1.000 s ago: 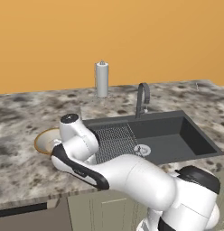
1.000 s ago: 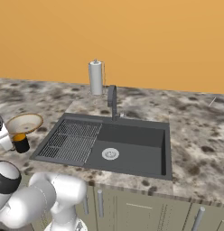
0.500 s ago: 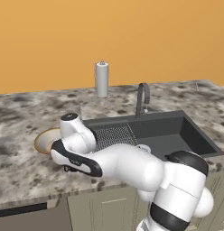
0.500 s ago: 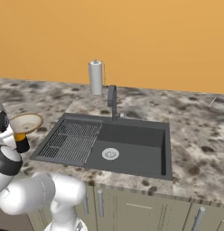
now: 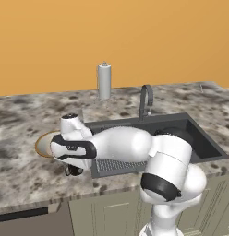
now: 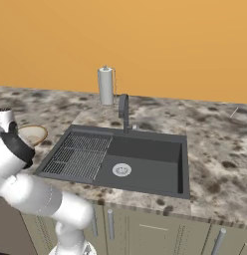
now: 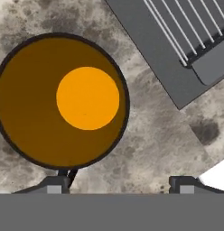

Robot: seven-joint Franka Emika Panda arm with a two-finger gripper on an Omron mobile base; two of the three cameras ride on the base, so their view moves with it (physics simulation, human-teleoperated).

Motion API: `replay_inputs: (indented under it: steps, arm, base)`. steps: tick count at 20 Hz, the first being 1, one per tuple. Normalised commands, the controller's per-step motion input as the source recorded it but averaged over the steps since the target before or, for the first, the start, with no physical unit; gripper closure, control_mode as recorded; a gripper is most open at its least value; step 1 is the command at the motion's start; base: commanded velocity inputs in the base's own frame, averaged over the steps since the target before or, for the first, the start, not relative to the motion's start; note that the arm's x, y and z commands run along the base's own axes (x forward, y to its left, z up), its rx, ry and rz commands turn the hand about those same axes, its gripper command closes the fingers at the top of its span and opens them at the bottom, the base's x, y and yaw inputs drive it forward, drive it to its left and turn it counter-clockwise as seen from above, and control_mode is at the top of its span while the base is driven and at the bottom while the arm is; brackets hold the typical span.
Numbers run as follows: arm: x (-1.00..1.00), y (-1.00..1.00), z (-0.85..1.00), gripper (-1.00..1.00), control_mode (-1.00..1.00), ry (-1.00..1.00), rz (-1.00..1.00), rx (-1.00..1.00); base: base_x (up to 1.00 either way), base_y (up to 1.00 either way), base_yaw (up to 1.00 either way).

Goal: Pick the mug and place it in the sink. Pick the bowl and place it in the open cabinet and then close the cabinet.

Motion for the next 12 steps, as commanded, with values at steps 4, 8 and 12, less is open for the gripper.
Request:
replay_inputs:
  steps: [4, 8, 12]
  arm:
    - [0.29, 0.38, -0.06, -1.0, -1.0, 0.11, -0.01, 0.0]
    - [0.07, 0.31, 0.0, -1.0, -1.0, 0.02, -0.01, -0.03]
    - [0.0, 0.2, -0.05, -1.0, -1.0, 0.0, 0.0, -0.06]
  base:
    - [0.0, 0.0, 0.0]
    - [0.0, 0.0, 0.0]
    - [0.0, 0.0, 0.0]
